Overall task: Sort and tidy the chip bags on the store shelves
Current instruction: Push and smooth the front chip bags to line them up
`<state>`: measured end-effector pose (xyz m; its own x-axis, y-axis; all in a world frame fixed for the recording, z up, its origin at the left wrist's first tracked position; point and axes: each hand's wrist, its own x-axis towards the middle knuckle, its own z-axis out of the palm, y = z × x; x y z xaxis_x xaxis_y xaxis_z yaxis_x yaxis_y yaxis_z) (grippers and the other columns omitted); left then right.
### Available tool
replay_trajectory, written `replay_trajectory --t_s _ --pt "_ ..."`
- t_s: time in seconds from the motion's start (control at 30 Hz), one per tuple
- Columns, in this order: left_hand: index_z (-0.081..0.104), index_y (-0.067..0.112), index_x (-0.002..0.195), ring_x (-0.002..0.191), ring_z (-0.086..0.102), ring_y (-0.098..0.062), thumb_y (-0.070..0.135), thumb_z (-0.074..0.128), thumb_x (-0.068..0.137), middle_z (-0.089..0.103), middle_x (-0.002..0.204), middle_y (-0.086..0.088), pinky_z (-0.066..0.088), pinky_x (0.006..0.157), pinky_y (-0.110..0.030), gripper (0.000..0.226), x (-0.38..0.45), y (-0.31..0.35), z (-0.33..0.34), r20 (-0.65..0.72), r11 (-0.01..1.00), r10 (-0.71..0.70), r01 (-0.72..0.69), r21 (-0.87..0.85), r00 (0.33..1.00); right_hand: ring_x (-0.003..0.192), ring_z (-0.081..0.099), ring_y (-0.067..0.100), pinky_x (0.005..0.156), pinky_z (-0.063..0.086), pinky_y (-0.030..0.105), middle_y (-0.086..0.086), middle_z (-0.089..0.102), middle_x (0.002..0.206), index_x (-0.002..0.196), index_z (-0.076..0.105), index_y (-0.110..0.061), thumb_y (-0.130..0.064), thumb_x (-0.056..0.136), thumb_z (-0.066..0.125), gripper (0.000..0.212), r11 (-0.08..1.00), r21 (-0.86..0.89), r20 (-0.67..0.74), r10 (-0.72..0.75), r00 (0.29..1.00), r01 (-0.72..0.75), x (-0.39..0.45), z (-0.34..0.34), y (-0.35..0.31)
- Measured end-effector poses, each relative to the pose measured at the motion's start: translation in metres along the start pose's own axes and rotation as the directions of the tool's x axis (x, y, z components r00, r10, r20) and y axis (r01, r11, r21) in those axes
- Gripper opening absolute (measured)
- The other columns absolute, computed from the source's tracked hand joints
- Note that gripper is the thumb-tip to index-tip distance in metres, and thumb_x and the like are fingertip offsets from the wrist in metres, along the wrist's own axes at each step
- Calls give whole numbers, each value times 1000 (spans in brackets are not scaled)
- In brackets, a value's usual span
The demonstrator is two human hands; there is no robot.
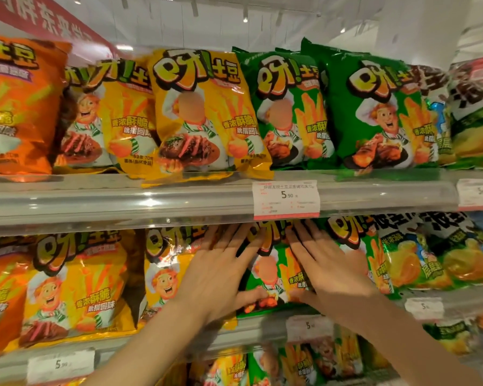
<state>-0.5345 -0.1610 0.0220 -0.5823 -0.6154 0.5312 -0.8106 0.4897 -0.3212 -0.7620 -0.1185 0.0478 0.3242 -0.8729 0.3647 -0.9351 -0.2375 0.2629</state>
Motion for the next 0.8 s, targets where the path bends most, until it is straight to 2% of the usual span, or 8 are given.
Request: replay_trajectory --t_s 0.07,0.13,0.2,0.37,0.5,0.63,0.7,0.8 --pt "44 21 150 126 60 -30 86 40 78 61 139 -10 25 114 -52 98 3 -2 1 12 1000 2 -2 9 1000 148 30 28 114 25 43 13 32 159 152 36 -6 -82 62 67 122 991 -127 53 39 998 -32 3 -17 -5" --pt "41 21 153 135 52 -32 87 38 77 54 147 -12 20 114 -53 101 5 -2 2 31 1000 -11 11 2 999 152 -17 24 123 -11 44 2 -16 164 159 -7 -16 -74 84 52 112 1000 -28 118 -1 993 4 0 -6 -1" --pt "34 24 156 140 46 -32 89 34 75 48 153 -11 17 120 -52 104 5 -1 1 77 999 -28 30 -26 997 146 -34 21 118 -21 44 -1 -28 161 156 -20 -22 -71 88 47 108 999 -32 164 4 987 1 -1 0 2" --pt "43 24 151 133 54 -32 87 43 71 55 146 -10 15 118 -50 102 1 1 -3 78 997 -60 63 -40 995 149 -27 23 118 -16 50 0 -14 166 159 -9 -24 -75 84 45 106 999 -9 75 -35 997 35 -6 10 7" --pt "47 26 143 127 58 -33 83 38 85 60 137 -11 39 108 -51 83 1 16 -7 -18 987 -109 106 -123 994 154 7 28 120 6 54 4 13 167 159 12 -24 -74 91 32 87 999 48 -60 -5 998 8 -20 11 25" --pt "45 21 144 114 53 -31 67 45 92 56 124 -9 33 100 -43 70 12 54 -4 -158 990 -66 44 -137 985 144 33 32 119 26 53 11 39 153 154 25 -20 -59 97 40 71 976 210 -189 102 977 -61 -39 19 60" --pt "45 19 148 110 50 -29 66 45 93 53 124 -8 35 95 -41 72 23 72 -2 -181 990 -60 36 -137 982 144 26 23 118 22 43 5 33 156 154 26 -25 -56 98 45 67 944 316 -205 162 965 -91 -51 23 83" --pt "43 19 151 106 47 -27 72 41 93 56 121 -6 45 86 -40 78 41 92 -2 -161 991 -89 71 -114 983 146 -2 -3 117 14 28 -24 -11 158 152 -6 -49 -66 93 41 77 882 458 -80 169 982 -114 -59 24 118"
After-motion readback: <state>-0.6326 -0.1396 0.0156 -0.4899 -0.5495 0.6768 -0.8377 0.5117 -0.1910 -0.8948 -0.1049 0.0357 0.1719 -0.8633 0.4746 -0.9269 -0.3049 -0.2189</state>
